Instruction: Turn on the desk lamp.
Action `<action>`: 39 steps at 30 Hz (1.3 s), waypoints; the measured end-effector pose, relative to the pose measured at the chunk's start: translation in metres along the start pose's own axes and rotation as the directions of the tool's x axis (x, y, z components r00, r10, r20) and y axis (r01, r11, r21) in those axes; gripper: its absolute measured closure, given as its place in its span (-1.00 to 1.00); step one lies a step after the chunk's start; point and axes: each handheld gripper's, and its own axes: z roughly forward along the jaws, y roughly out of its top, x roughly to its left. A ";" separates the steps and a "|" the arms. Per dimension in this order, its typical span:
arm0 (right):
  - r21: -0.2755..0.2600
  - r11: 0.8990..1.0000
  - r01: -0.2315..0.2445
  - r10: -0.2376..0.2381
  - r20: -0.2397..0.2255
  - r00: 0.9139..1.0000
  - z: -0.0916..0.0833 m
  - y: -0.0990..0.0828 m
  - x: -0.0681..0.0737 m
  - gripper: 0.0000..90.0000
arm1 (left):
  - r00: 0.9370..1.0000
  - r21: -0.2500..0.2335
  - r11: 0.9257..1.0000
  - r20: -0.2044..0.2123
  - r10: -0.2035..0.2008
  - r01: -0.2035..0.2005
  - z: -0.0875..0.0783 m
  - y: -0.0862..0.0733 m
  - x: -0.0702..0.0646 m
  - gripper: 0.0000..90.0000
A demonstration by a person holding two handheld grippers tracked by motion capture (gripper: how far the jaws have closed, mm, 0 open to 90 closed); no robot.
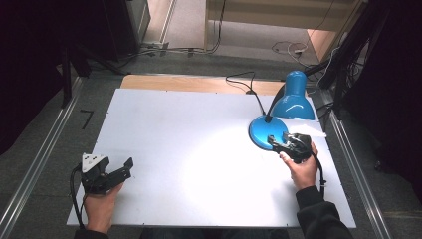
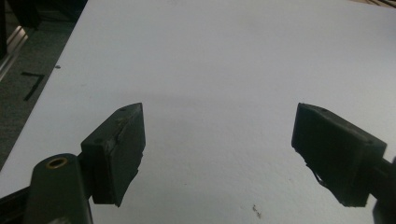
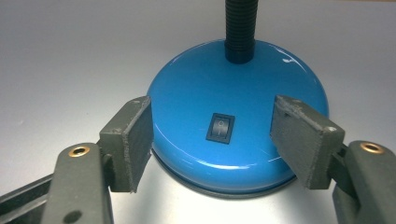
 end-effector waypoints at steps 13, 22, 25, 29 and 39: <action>-0.010 1.000 -0.002 0.002 0.007 1.000 -0.007 -0.004 0.001 -0.56 | 1.000 -0.004 1.000 0.003 0.000 0.000 -0.001 0.000 0.000 -0.60; -0.008 1.000 -0.006 0.006 0.008 1.000 -0.015 -0.007 -0.004 -0.61 | 1.000 -0.001 1.000 0.002 0.000 0.000 0.000 0.000 0.000 -0.60; -0.013 1.000 -0.011 0.011 0.009 1.000 -0.018 -0.009 -0.005 -0.62 | 1.000 -0.003 1.000 0.000 -0.001 0.001 -0.001 0.000 0.000 -0.60; -0.006 1.000 -0.007 0.007 0.007 1.000 -0.021 -0.010 -0.004 -0.63 | 1.000 -0.002 1.000 -0.001 0.000 0.000 -0.001 0.000 0.000 -0.60; -0.012 1.000 0.007 -0.007 0.017 1.000 -0.030 -0.014 -0.005 -0.65 | 1.000 -0.005 1.000 -0.007 0.001 -0.001 -0.002 0.000 -0.001 -0.60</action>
